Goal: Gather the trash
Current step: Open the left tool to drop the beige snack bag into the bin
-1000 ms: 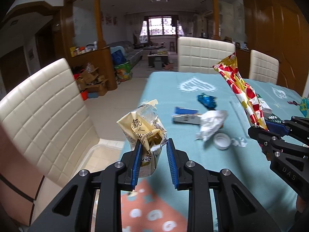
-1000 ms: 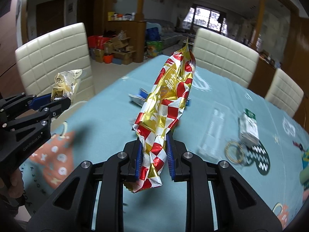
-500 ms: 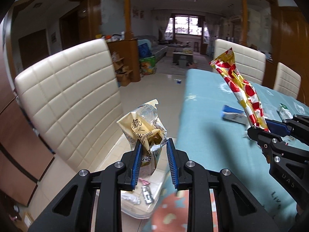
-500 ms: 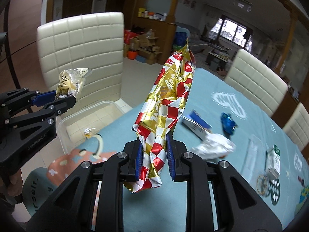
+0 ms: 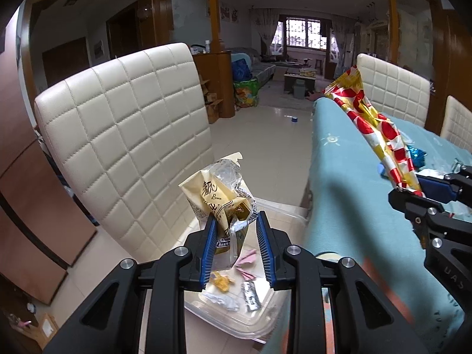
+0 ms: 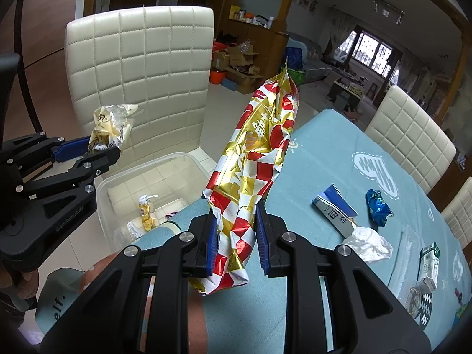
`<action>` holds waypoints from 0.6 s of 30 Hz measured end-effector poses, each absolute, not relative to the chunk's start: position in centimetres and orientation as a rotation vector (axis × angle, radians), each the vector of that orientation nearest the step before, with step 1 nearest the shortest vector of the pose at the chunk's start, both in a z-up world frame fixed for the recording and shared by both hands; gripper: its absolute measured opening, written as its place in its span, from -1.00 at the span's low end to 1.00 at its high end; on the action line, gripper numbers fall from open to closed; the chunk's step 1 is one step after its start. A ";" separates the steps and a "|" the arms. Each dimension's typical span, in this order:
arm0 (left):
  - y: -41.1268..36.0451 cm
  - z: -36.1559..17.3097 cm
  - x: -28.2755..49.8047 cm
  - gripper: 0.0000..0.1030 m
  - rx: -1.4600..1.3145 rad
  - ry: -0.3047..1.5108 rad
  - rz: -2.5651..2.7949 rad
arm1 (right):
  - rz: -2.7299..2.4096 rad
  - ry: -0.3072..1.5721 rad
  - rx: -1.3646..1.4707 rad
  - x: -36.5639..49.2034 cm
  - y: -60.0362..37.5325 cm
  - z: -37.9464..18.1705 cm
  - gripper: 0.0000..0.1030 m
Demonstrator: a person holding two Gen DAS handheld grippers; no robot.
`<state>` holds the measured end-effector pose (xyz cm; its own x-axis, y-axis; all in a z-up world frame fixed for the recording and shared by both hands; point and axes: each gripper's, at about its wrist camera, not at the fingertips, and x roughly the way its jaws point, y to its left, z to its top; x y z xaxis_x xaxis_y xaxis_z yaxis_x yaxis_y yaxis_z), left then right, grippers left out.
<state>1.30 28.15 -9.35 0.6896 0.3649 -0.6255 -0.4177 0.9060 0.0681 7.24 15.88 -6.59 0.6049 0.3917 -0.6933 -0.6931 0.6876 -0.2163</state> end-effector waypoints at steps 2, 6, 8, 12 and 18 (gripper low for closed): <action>28.4 -9.5 1.4 -0.41 -0.095 0.691 0.430 | 0.659 0.657 -0.505 7.2 16.0 -6.7 -0.49; 29.3 -9.9 1.3 0.74 -0.123 0.689 0.474 | 0.660 0.660 -0.510 7.2 16.2 -6.9 -0.50; 29.3 -9.9 1.1 0.74 -0.113 0.678 0.482 | 0.660 0.658 -0.513 7.2 16.4 -6.9 -0.50; 29.4 -10.1 0.8 0.74 -0.102 0.691 0.490 | 0.668 0.658 -0.522 7.1 16.9 -7.1 -0.50; 29.6 -10.1 0.1 0.74 -0.112 0.690 0.495 | 0.690 0.643 -0.538 6.5 17.9 -7.0 -0.50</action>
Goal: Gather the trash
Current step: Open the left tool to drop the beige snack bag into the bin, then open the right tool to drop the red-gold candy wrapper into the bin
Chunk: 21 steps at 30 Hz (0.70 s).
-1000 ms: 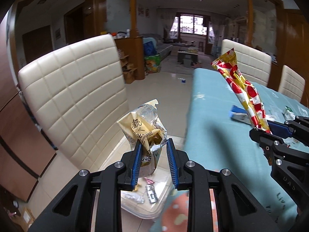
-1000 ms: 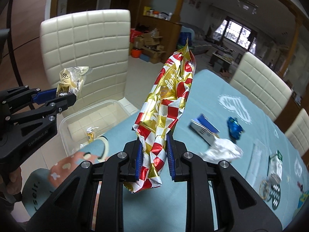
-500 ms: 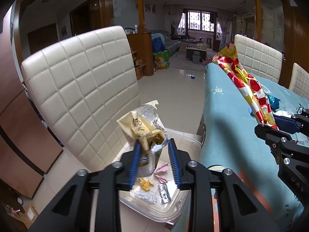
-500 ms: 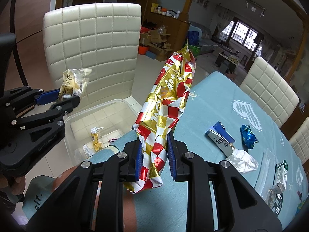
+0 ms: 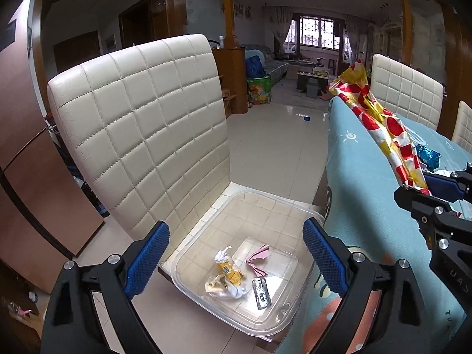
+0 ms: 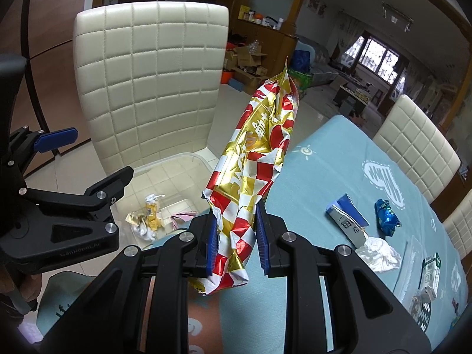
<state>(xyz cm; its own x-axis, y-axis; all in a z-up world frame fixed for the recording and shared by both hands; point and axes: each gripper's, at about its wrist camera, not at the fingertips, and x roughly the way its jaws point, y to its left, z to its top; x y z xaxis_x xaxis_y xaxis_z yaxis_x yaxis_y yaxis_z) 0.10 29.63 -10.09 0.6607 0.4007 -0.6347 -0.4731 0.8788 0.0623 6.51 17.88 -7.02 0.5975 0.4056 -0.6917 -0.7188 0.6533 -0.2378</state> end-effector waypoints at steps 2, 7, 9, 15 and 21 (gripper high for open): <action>30.0 -10.0 -0.1 0.74 -0.122 0.687 0.499 | 0.695 0.638 -0.548 6.3 18.2 -7.1 -0.49; 30.5 -10.1 -0.6 0.74 -0.149 0.687 0.503 | 0.709 0.638 -0.566 5.9 18.9 -7.4 -0.49; 30.5 -10.0 -0.7 0.74 -0.145 0.685 0.508 | 0.711 0.638 -0.570 5.8 19.1 -7.5 -0.49; 30.9 -9.8 -0.9 0.74 -0.157 0.679 0.519 | 0.716 0.634 -0.574 5.8 19.4 -7.5 -0.49; 31.4 -9.6 -1.2 0.74 -0.174 0.665 0.535 | 0.742 0.620 -0.565 5.6 19.6 -7.2 -0.38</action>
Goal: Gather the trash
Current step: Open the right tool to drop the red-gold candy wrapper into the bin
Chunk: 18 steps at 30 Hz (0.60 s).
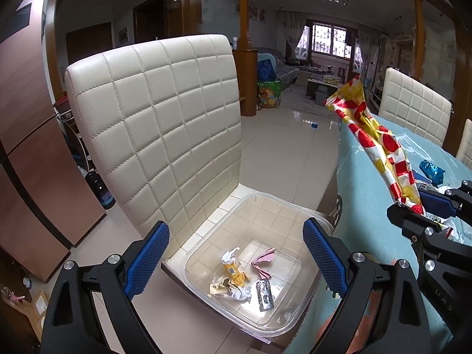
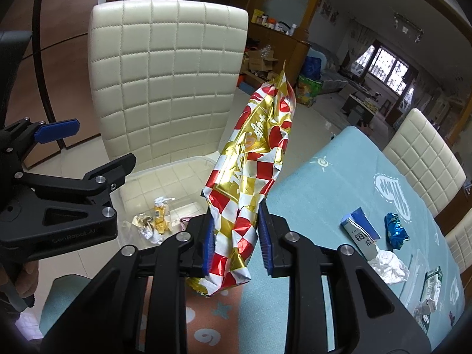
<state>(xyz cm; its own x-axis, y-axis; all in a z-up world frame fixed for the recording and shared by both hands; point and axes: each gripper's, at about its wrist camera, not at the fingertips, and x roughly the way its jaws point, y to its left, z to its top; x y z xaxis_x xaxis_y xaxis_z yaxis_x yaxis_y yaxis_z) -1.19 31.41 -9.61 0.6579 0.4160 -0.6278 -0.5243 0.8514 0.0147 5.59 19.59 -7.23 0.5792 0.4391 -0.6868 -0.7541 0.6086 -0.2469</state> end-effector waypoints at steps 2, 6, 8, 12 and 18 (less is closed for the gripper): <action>31.6 -9.4 -1.4 0.74 -0.175 0.657 0.544 | 0.749 0.614 -0.557 5.5 19.6 -7.0 -0.20; 32.3 -9.1 -1.8 0.74 -0.188 0.644 0.574 | 0.719 0.549 -0.515 5.3 19.0 -6.0 0.62; 32.7 -9.0 -2.0 0.74 -0.202 0.640 0.584 | 0.709 0.536 -0.515 5.3 18.9 -5.8 0.62; 33.0 -9.1 -2.1 0.74 -0.215 0.641 0.581 | 0.696 0.557 -0.497 5.8 18.6 -5.9 0.64; 32.7 -9.1 -1.9 0.74 -0.211 0.644 0.563 | 0.693 0.574 -0.499 5.9 18.2 -6.3 0.65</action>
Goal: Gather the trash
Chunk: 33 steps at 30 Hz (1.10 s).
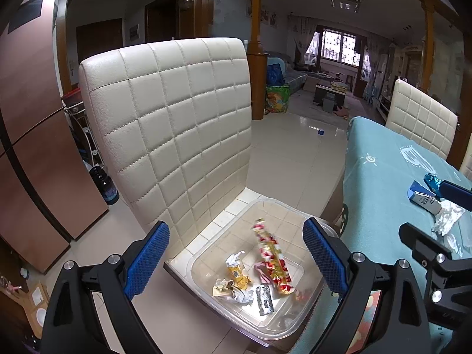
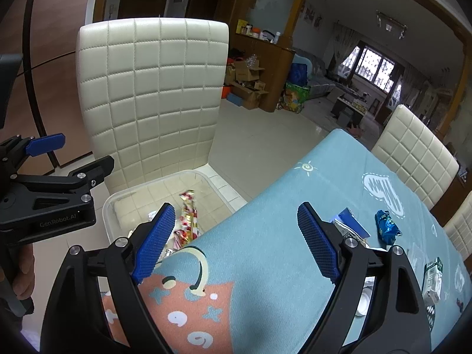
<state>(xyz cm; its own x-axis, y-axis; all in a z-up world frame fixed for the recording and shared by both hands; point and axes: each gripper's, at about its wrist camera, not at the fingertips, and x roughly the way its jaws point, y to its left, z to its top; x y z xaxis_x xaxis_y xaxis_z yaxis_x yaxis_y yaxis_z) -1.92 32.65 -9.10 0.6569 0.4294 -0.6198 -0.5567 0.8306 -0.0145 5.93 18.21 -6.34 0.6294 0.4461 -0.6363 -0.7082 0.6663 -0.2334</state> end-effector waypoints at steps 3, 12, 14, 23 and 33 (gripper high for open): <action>32.4 -9.0 -1.8 0.74 -0.208 0.646 0.554 | 0.689 0.571 -0.497 5.9 17.9 -6.3 0.67; 30.8 -8.4 -1.0 0.74 -0.183 0.644 0.527 | 0.625 0.587 -0.469 6.9 14.5 -7.1 0.68; 29.9 -8.2 -0.3 0.74 -0.173 0.650 0.510 | 0.597 0.598 -0.447 7.6 13.1 -7.2 0.68; 23.0 -7.2 3.6 0.74 -0.088 0.673 0.381 | 0.449 0.636 -0.310 11.1 4.1 -7.1 0.68; 13.2 -7.1 9.6 0.74 0.016 0.713 0.187 | 0.299 0.713 -0.215 15.1 -4.9 -8.5 0.62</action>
<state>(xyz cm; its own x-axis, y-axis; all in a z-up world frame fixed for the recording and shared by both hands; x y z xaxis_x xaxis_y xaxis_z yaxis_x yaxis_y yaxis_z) 9.64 13.24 -7.14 0.7403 0.1764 -0.6487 -0.1654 0.9831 0.0785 15.11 -4.88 -8.55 0.7171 0.1947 -0.6692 -0.3403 0.9358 -0.0923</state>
